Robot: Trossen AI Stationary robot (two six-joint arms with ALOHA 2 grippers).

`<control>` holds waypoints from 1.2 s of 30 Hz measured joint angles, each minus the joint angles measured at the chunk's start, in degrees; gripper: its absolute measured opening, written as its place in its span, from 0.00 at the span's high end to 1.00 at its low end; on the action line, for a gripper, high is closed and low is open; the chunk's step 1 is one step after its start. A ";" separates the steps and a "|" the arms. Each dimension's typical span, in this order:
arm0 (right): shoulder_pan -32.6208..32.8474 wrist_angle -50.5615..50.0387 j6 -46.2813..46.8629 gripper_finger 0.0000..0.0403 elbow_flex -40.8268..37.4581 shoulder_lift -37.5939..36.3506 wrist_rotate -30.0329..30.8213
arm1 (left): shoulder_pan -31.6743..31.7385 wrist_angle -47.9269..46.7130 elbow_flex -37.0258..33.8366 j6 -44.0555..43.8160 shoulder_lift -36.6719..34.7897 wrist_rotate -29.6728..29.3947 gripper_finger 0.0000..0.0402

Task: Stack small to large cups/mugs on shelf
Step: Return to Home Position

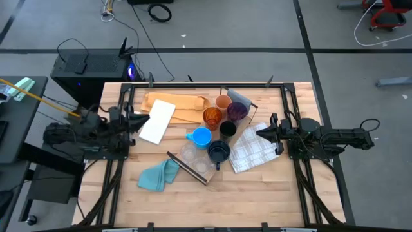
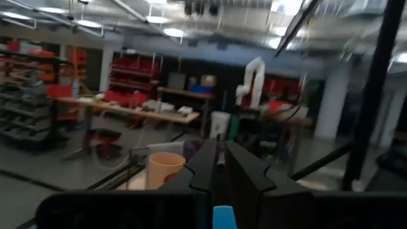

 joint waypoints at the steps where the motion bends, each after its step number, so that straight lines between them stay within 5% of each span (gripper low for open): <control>1: 0.00 0.01 0.00 0.91 0.00 -0.01 0.00 | 0.00 1.32 -1.87 -0.69 -1.84 0.33 0.90; 8: -0.01 0.02 0.00 0.91 0.00 -0.01 0.01 | -0.02 9.77 -7.07 0.77 -4.30 7.89 0.91; 19: 0.00 0.08 0.00 0.91 0.02 0.62 0.01 | 0.01 -0.57 -7.24 0.74 -4.05 17.02 0.93; 36: -0.01 -0.01 0.00 0.91 0.02 0.65 0.01 | 0.16 13.13 -15.24 0.59 -3.99 17.80 0.96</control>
